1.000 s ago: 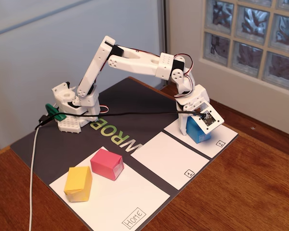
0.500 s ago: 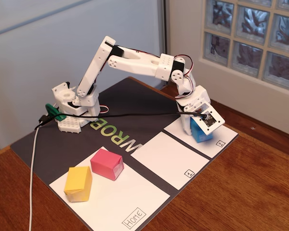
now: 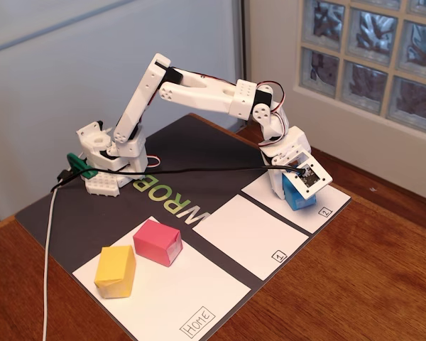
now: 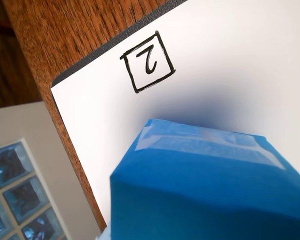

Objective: Move box blue to home

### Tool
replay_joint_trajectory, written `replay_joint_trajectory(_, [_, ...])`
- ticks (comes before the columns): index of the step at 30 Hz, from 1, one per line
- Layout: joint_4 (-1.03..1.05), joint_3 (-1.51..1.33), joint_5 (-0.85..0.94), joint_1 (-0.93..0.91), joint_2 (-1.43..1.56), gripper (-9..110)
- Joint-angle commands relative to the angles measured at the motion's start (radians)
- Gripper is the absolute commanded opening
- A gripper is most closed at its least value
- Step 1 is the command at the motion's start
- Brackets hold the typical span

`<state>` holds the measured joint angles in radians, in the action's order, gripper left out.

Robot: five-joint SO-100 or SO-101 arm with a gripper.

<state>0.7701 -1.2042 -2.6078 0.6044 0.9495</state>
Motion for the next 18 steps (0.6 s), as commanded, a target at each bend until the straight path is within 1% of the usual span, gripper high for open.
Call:
replay_joint_trajectory(1, [-0.023,0.000,-0.147,0.020,0.077,0])
replay_joint_trajectory(11, [-0.043,-0.041,-0.094,0.000,0.167,0])
replay_joint_trajectory(18, [-0.043,-0.091,-0.020,-0.011,0.249,0])
